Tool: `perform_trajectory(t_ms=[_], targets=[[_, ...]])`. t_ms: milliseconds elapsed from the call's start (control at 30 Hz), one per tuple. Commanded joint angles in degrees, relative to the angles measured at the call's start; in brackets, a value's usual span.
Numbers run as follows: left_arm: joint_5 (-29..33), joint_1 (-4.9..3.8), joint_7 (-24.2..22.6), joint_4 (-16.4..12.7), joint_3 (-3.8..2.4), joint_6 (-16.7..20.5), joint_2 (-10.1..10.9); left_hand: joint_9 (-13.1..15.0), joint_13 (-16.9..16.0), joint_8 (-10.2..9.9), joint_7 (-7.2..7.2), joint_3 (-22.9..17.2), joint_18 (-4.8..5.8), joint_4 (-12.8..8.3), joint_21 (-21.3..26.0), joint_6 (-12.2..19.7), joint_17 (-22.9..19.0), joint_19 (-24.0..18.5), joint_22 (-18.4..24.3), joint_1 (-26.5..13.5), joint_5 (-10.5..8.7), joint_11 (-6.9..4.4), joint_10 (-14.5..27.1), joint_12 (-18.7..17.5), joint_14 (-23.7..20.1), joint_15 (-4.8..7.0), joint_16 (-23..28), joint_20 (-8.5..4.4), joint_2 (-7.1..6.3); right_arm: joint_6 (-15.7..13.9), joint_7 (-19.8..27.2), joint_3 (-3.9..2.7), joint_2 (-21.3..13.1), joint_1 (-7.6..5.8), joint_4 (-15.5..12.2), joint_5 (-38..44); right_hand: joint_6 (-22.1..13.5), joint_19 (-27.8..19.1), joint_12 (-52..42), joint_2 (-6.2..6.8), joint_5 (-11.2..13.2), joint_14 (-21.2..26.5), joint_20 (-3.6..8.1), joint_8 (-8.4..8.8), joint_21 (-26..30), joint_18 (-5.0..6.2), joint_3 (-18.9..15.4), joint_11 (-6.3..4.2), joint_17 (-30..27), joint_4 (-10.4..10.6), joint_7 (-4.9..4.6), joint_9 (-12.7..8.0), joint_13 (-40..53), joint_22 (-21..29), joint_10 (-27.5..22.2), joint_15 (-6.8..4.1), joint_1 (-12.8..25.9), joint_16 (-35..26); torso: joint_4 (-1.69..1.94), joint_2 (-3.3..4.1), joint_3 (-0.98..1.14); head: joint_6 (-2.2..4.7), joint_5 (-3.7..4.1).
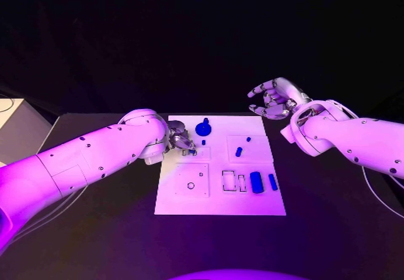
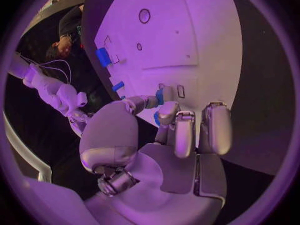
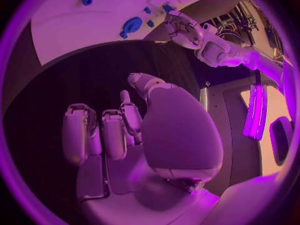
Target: Assemble the parts on the task board
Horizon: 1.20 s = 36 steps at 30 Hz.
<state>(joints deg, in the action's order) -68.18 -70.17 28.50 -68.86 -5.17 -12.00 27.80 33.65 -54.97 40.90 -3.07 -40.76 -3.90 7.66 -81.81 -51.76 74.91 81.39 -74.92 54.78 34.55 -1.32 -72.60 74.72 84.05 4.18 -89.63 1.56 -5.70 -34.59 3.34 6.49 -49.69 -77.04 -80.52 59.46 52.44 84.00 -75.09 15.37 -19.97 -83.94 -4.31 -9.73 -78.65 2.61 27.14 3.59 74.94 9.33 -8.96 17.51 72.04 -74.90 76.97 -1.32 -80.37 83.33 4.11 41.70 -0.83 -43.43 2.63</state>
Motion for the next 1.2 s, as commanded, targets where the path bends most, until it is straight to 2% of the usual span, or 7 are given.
perform_trajectory(t_ms=[33,800,1200], targets=[[0.3,0.1,0.1,0.0,0.16,-1.5,-0.2,0.0,0.0,-0.3,-0.01,-15.2,0.33,-15.5,-0.1,-0.6,15.1,0.3,-1.2,-0.1,0.17,0.06,-0.3,0.3,6.0,0.47,-0.4,0.02,0.57,0.4,0.4,-0.05,0.1,-0.03,0.1,0.0,-0.1,3.7,0.2,0.44,-0.4,-3.8,-0.13,0.31,-0.2,-0.36,0.0,0.21,6.3,-0.3,-0.1,-0.1,0.1,-8.6,-0.3,0.43,0.0,-0.1,0.01,0.01,0.01,-0.01,0.0],[2.2,0.1,0.0,0.0,0.48,-2.1,-0.2,0.2,0.2,-0.5,-0.01,-15.3,0.31,-15.7,0.0,-0.6,15.1,0.3,-1.1,0.0,-0.04,0.07,-0.2,0.2,6.0,0.46,-0.4,0.02,0.62,0.8,0.3,-0.05,0.3,-0.03,0.0,0.0,-0.1,3.7,0.2,0.5,-0.7,-3.9,-0.17,0.34,-0.3,-0.38,-0.1,0.24,6.4,-0.3,-0.12,-0.1,0.2,-8.7,-0.2,0.45,0.1,0.0,-0.02,-0.01,-0.01,-0.27,0.03],[2.9,0.1,0.0,-0.1,0.5,-1.9,0.0,0.3,0.3,-0.7,-0.03,-15.6,0.31,-16.0,0.0,-0.6,15.1,0.3,-1.2,0.0,-0.44,0.08,-0.2,0.1,6.0,0.45,-0.4,0.03,0.58,1.0,0.3,-0.05,0.4,-0.03,0.1,0.0,-0.1,3.7,0.2,0.5,-0.7,-3.9,-0.17,0.34,-0.3,-0.38,-0.1,0.24,6.4,-0.3,-0.12,-0.1,0.2,-8.7,-0.2,0.45,0.1,0.0,0.01,-0.02,-0.01,-0.18,0.06]])
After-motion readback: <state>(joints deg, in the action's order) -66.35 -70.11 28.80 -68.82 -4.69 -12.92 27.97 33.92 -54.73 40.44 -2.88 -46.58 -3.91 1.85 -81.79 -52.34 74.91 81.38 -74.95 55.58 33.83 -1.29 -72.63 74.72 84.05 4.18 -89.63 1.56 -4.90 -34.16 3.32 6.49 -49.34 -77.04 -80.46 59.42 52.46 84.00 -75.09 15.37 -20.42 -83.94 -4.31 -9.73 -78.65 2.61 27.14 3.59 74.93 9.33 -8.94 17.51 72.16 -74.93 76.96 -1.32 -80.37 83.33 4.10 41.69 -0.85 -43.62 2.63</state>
